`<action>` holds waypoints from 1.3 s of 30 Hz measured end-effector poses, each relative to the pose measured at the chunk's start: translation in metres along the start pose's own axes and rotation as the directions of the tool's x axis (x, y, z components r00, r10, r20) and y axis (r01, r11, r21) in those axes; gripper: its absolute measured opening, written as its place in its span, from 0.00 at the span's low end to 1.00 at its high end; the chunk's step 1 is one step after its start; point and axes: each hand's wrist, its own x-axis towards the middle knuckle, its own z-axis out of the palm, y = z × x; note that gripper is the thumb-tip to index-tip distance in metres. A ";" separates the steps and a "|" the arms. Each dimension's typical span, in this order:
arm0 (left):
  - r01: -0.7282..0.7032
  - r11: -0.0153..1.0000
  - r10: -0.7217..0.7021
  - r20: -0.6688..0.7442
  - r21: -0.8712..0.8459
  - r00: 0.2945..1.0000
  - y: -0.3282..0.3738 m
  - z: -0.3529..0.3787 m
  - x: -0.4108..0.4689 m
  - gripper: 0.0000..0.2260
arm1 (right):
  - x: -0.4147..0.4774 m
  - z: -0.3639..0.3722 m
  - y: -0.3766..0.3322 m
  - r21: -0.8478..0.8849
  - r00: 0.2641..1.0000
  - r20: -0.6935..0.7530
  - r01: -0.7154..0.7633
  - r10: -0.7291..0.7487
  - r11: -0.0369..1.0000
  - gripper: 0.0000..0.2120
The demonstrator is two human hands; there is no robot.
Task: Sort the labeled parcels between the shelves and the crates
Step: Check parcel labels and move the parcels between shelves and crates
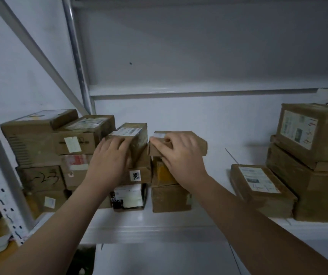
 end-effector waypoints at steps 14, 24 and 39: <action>-0.041 0.993 0.034 -0.072 -0.110 0.997 0.006 -0.005 0.004 0.18 | -0.001 0.006 -0.018 0.231 0.991 0.135 -0.010 -0.022 0.973 0.12; -0.301 0.872 0.240 -0.200 -0.385 0.950 0.126 0.000 -0.016 0.13 | -0.103 -0.059 0.049 0.153 0.912 0.149 -0.403 0.382 0.902 0.13; 0.493 0.521 -0.019 0.568 -0.697 0.823 0.321 0.126 0.010 0.26 | -0.230 -0.118 0.164 0.027 0.409 0.530 -0.884 0.743 0.467 0.16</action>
